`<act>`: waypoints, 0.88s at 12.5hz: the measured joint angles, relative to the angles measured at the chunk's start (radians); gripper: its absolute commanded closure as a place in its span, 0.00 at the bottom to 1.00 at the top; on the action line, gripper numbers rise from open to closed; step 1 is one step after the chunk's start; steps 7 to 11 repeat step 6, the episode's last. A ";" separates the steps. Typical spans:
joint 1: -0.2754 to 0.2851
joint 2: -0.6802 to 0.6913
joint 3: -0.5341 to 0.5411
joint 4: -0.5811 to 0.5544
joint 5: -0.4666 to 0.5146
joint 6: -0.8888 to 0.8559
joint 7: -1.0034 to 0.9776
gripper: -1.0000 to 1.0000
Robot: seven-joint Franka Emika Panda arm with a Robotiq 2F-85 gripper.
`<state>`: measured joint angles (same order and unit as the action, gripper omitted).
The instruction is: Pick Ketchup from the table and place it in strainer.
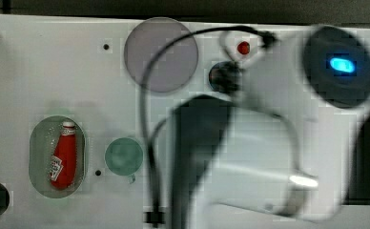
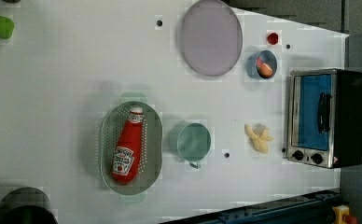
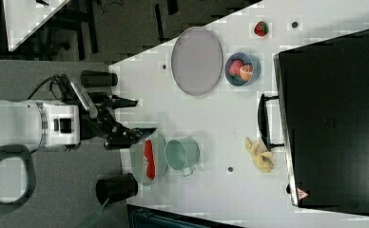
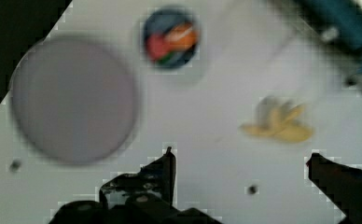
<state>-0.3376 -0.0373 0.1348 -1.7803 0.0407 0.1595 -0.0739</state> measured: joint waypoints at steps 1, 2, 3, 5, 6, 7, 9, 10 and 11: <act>-0.016 -0.001 -0.019 0.019 -0.041 -0.006 0.000 0.00; -0.024 -0.005 -0.028 0.023 -0.068 -0.005 0.002 0.00; -0.031 -0.007 -0.023 0.023 -0.070 -0.005 0.014 0.00; -0.024 -0.004 0.000 0.023 -0.066 -0.003 0.046 0.00; -0.014 -0.004 0.020 0.023 -0.068 -0.006 0.062 0.00; -0.014 -0.004 0.020 0.023 -0.068 -0.006 0.062 0.00; -0.014 -0.004 0.020 0.023 -0.068 -0.006 0.062 0.00; -0.014 -0.004 0.020 0.023 -0.068 -0.006 0.062 0.00; -0.014 -0.004 0.020 0.023 -0.068 -0.006 0.062 0.00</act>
